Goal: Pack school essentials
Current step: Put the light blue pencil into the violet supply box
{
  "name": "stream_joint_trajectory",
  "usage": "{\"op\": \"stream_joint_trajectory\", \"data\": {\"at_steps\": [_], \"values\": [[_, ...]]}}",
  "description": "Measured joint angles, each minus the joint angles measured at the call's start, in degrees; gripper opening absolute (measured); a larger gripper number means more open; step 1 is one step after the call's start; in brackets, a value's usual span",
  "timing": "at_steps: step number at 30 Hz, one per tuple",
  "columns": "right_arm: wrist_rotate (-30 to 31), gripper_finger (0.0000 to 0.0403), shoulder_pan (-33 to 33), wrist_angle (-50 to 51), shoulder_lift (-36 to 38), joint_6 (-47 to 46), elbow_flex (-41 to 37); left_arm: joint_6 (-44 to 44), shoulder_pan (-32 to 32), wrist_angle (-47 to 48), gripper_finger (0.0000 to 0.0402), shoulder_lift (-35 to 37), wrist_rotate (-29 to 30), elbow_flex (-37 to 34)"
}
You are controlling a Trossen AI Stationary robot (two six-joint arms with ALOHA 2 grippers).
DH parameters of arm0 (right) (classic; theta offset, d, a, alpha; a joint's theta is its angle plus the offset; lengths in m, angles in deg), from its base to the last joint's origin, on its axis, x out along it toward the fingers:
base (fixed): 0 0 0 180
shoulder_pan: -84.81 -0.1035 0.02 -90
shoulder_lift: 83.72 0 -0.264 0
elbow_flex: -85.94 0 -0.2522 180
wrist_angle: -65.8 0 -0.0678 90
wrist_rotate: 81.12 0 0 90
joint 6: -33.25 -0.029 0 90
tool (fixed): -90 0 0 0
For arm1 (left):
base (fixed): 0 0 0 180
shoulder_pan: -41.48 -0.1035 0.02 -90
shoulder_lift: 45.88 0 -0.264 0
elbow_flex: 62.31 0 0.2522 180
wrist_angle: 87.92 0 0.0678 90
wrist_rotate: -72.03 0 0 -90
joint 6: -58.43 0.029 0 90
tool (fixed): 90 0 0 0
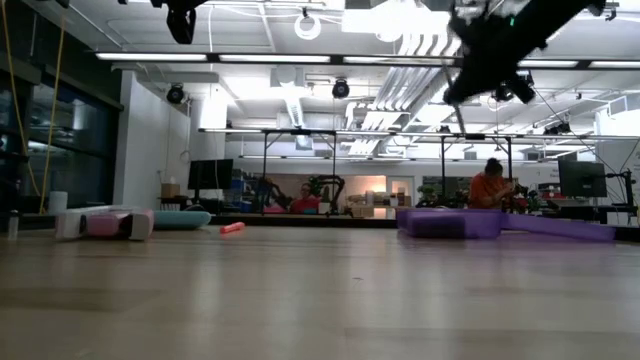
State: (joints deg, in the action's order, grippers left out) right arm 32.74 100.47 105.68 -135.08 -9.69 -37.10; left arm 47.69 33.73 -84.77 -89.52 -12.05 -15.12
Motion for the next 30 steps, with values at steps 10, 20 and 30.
{"op": "stream_joint_trajectory", "data": {"at_steps": [10, 20, 30], "values": [[-9.41, 0.0, 15.95, 4.14, -15.91, -1.56, 0.0, 0.0, 0.02, -0.4, 0.0, 0.0, 0.86, 0.0], [-18.63, 0.0001, 20.38, 3.4, -25.73, -9.76, 0.0, 0.92, 0.02, -0.46, 0.0, 0.0, 2.17, 0.0], [-23.39, 0.0002, 20.38, 3.37, -29.76, -13.11, 0.0, 0.9, 0.0, -0.46, 0.0, 0.0, 3.88, 0.0]]}}
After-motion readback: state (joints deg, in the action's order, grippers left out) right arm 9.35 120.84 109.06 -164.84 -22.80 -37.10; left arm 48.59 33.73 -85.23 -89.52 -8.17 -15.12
